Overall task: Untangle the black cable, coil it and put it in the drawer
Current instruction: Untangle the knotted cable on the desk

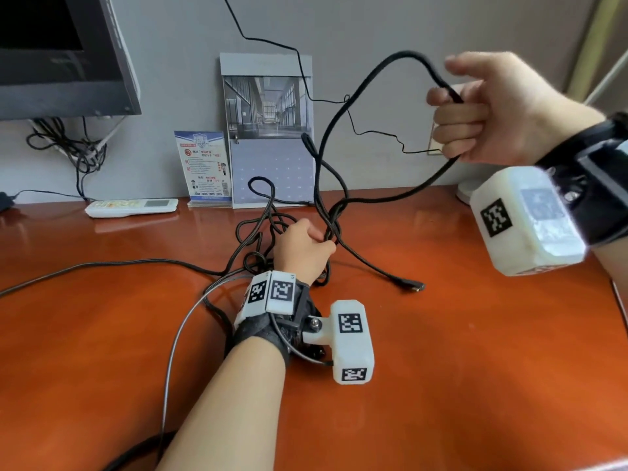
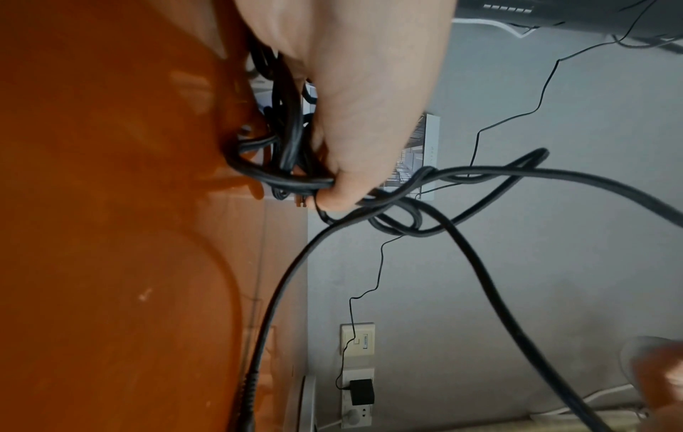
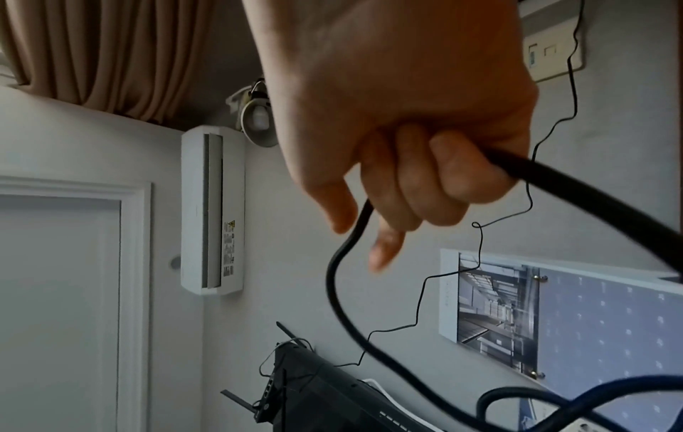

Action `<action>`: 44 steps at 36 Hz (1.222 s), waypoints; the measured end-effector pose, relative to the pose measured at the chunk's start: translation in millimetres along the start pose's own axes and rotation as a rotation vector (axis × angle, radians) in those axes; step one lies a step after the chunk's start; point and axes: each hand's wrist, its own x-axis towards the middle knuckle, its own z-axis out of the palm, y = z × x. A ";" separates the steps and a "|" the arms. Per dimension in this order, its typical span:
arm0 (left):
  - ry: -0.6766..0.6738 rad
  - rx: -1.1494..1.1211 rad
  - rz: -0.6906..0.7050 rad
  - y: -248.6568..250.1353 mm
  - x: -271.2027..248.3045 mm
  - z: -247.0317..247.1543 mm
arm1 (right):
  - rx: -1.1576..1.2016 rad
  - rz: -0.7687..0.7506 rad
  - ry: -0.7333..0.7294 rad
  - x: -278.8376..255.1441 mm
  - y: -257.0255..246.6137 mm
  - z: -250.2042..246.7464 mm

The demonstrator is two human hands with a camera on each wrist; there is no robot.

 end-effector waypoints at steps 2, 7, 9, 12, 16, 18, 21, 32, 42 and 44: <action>-0.005 -0.001 -0.011 -0.1 0.3 0.5 | -0.054 -0.008 -0.008 0.3 4.0 0.2; -0.009 0.003 -0.017 -1.0 0.8 -0.2 | 0.012 -0.060 -0.030 3.8 7.6 -7.2; -0.010 0.001 -0.020 -0.9 0.8 0.0 | 0.022 -0.062 -0.058 -0.7 4.1 -7.5; -0.009 -0.002 -0.023 -0.7 1.3 0.4 | -0.009 -0.081 -0.092 -4.3 1.3 -6.7; -0.006 -0.004 -0.019 -0.8 1.2 0.6 | -0.109 -0.138 -0.065 -4.9 5.7 -3.6; -0.005 -0.008 -0.018 -0.8 1.2 0.5 | -0.090 -0.162 -0.056 -3.1 6.9 -1.9; -0.001 -0.006 -0.020 -0.8 0.8 0.2 | -0.093 -0.151 -0.034 -1.4 6.7 -2.8; 0.007 0.008 -0.001 -1.9 1.5 0.5 | -0.245 -0.108 0.010 -5.2 14.5 -6.0; 0.055 -0.001 -0.032 -5.5 2.9 -2.3 | 0.582 -0.367 0.262 -17.9 14.0 -43.6; 0.051 0.003 -0.031 -5.2 3.0 -2.3 | 0.532 -0.304 0.297 -20.3 17.2 -51.0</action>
